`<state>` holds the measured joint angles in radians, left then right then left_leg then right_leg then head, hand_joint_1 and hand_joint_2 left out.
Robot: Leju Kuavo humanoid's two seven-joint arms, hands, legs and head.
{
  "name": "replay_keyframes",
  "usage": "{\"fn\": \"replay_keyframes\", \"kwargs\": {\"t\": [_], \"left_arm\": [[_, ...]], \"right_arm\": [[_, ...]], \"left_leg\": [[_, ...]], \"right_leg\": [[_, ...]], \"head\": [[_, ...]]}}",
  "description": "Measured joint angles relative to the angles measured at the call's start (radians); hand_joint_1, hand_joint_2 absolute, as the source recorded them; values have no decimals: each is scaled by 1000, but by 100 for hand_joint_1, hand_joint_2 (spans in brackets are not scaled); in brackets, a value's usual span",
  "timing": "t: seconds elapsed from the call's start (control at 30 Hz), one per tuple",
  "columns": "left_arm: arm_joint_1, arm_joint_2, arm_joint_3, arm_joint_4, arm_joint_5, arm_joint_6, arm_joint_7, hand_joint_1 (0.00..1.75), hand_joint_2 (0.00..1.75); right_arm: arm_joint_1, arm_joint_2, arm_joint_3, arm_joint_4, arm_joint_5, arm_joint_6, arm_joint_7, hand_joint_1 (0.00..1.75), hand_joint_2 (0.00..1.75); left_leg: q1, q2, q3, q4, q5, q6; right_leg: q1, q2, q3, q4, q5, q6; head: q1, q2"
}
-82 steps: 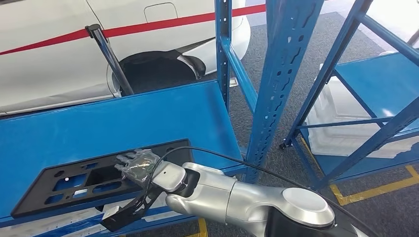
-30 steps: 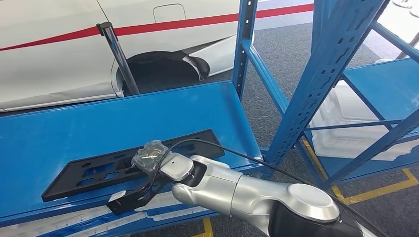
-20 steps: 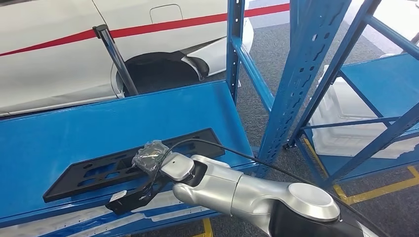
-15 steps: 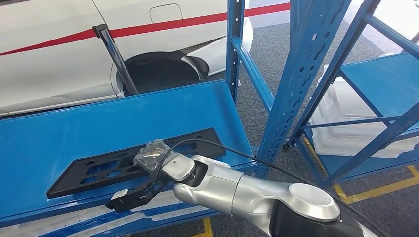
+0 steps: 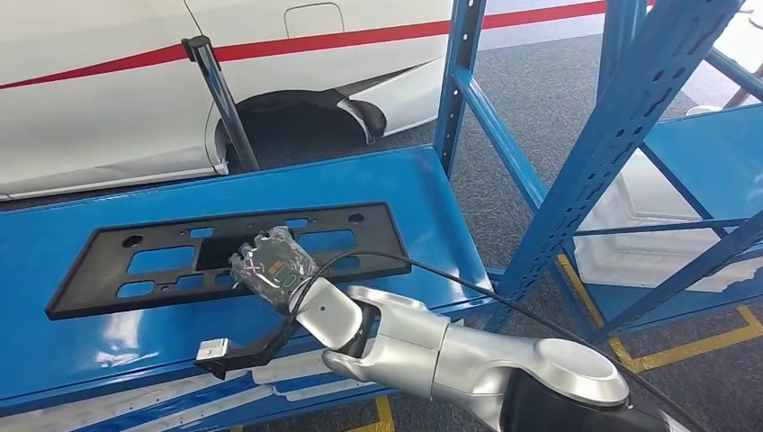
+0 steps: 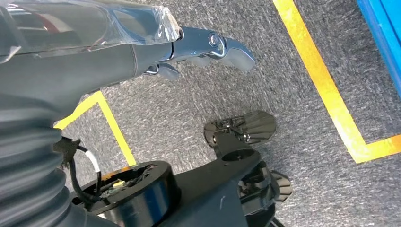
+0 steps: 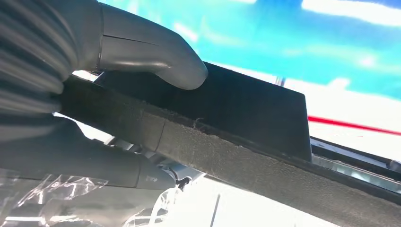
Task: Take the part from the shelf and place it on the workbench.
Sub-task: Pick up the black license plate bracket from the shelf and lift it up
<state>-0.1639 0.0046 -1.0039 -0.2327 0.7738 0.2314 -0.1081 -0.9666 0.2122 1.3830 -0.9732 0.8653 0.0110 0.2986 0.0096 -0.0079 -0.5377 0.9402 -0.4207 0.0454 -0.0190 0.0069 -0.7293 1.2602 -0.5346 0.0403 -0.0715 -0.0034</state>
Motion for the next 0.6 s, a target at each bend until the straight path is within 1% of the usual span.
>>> {"fn": "replay_keyframes", "kwargs": {"t": [0.07,0.1,0.2,0.27,0.33,0.37,0.4,0.47,0.5,0.53,0.57,0.6], "left_arm": [[2,0,0,0,1,-1,-4,0,175],[2,0,0,0,2,-1,-5,0,175],[3,0,0,0,2,-1,-6,0,175],[3,0,0,0,2,-1,-6,0,175],[3,0,1,0,1,-1,-8,0,175],[4,0,1,0,1,0,-8,0,175],[6,1,1,0,0,1,-9,0,175],[10,1,1,0,-1,3,-9,0,175],[11,1,1,0,-1,3,-9,0,175],[11,2,1,0,-1,3,-9,0,175],[11,2,1,0,-1,3,-8,0,175],[10,2,2,0,0,2,-8,0,175]], "right_arm": [[5,-7,-9,-19,51,-9,8,175,175],[6,-8,-11,-25,63,-12,9,175,175],[6,-9,-12,-27,67,-13,10,175,175],[6,-10,-14,-31,74,-14,10,175,175],[9,-15,-24,-50,111,-17,11,175,175],[14,-22,-35,-78,157,-7,9,175,175],[21,-30,-47,-114,205,10,4,175,175],[37,-42,-64,-176,272,50,-10,175,175],[42,-45,-66,-189,278,60,-15,175,175],[46,-47,-66,-194,278,66,-18,175,175],[48,-48,-66,-198,277,71,-21,175,175],[49,-50,-66,-203,276,76,-24,175,175]], "left_leg": [[0,-2,3,2,-4,-1],[0,-2,4,3,-5,-1],[0,-2,4,4,-5,-1],[0,-2,4,4,-7,-2],[-3,-2,2,10,-13,-7],[-3,-1,-3,19,-23,-14],[-3,0,-35,89,-59,-24],[2,3,-118,255,-128,-41],[4,3,-152,323,-147,-45],[4,3,-152,310,-129,-45],[5,3,-132,260,-96,-45],[6,3,-100,186,-59,-44]], "right_leg": [[0,0,36,-84,54,-4],[0,0,49,-113,70,-6],[0,0,53,-123,75,-6],[0,0,62,-141,84,-7],[0,0,91,-208,104,-10],[0,1,105,-241,111,-14],[1,1,116,-267,114,-20],[1,2,119,-274,112,-30],[2,1,119,-273,112,-32],[2,0,120,-273,112,-32],[2,0,121,-273,112,-32],[1,0,121,-273,113,-31]], "head": [[0,0],[0,0],[0,0],[0,0],[0,0],[0,0],[-1,0],[-2,0],[-3,0],[-3,0],[-3,0],[-3,0]]}}
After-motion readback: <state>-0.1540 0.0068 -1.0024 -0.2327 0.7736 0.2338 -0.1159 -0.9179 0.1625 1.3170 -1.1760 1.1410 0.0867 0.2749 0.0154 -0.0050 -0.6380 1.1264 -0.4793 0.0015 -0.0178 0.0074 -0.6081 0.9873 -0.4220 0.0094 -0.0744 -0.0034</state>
